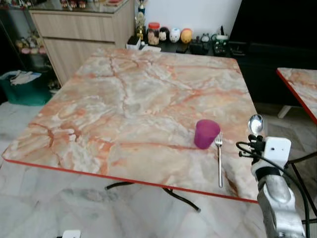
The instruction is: Setting the table
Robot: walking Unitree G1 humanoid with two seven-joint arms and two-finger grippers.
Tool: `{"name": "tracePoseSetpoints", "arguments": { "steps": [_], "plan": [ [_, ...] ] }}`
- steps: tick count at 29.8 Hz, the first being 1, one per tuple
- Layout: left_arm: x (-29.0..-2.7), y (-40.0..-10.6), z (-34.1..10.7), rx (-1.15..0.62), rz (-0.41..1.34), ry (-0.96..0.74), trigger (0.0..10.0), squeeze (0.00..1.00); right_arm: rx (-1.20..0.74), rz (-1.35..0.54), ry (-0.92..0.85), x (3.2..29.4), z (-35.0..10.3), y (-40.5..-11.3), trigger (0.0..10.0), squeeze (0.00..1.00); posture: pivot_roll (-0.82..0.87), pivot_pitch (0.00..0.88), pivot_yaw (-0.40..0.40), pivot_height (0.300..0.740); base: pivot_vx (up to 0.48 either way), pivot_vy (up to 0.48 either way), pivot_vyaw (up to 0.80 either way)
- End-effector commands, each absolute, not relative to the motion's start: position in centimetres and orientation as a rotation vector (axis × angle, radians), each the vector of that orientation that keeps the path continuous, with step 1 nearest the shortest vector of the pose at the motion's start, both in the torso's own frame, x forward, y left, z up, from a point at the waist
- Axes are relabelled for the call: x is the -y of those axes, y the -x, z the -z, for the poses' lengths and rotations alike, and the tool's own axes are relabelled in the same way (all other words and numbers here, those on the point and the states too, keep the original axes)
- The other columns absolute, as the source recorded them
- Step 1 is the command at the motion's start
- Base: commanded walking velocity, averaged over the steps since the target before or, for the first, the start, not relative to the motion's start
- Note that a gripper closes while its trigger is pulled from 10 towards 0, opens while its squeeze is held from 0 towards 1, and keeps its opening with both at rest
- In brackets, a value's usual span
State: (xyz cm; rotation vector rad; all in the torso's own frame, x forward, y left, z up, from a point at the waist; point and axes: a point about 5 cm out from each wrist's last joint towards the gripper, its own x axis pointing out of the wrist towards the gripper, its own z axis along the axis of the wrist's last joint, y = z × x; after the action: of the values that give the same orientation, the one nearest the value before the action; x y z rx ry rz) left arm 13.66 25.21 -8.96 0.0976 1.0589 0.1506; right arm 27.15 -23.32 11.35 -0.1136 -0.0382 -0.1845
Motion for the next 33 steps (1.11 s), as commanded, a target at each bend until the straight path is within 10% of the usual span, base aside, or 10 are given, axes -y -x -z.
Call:
{"name": "tracePoseSetpoints", "arguments": {
  "steps": [1, 33],
  "plan": [
    [-25.2, -13.3, 9.1, -1.073, -0.148, -0.107, 10.0, 0.00, 0.176, 0.172, 0.144, 22.2, -14.2, -26.9, 10.0, 0.00, 0.08, 0.000, -0.042, 0.715, 0.000, 0.000, 0.00],
    [-25.0, -12.8, 9.3, -1.087, -0.143, -0.142, 10.0, 0.00, 0.343, 0.147, 0.042, 18.6, -18.6, -28.9, 10.0, 0.00, 0.10, 0.000, -0.077, 0.715, 0.000, 0.000, 0.00]
  ]
}}
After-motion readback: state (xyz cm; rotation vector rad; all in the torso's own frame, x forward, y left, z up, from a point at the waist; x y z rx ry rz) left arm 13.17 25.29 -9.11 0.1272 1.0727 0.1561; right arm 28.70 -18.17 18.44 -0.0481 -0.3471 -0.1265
